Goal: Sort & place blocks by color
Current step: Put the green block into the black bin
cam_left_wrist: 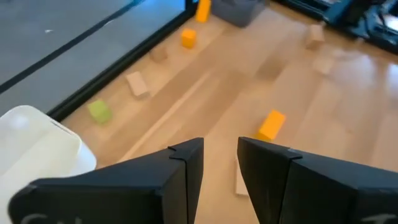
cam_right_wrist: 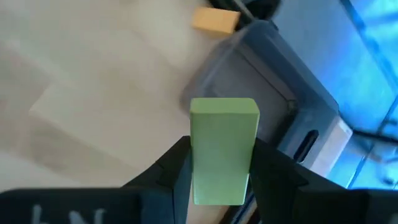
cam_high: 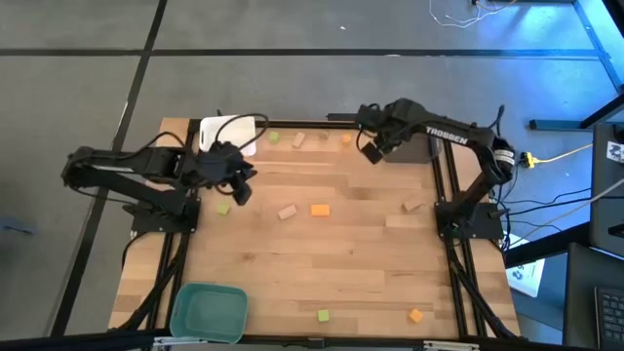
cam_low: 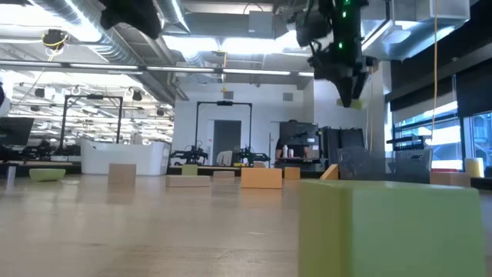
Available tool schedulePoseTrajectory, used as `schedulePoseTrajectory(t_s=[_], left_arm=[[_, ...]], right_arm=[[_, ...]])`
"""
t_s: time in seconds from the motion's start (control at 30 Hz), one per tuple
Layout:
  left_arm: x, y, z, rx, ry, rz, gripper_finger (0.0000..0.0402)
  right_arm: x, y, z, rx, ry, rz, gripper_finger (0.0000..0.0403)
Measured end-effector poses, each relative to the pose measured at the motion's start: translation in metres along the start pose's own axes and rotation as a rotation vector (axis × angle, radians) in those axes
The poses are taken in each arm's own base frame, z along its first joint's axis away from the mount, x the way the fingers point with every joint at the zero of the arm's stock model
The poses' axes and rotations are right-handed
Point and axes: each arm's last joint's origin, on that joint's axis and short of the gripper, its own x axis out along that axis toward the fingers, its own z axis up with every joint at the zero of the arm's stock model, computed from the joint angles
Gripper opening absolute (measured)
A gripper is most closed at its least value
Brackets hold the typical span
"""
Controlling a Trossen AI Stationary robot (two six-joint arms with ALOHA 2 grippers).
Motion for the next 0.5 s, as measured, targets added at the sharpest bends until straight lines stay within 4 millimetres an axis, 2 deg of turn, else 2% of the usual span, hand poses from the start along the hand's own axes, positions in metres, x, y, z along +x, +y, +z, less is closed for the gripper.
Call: schedulePoseTrajectory(t_s=[0.2,0.33,0.5], left_arm=[[0.006,0.004,0.005,-0.029,-0.017,0.033,0.0096],[0.006,0.005,0.005,-0.033,-0.019,0.034,0.0096],[0.006,0.005,0.005,-0.033,-0.019,0.035,0.0096]], right_arm=[[0.047,-0.036,0.011,0.101,0.072,-0.013,0.0127],[0.076,-0.051,0.011,0.139,0.097,-0.012,0.0127],[0.101,-0.066,0.009,0.180,0.107,0.031,0.0127]])
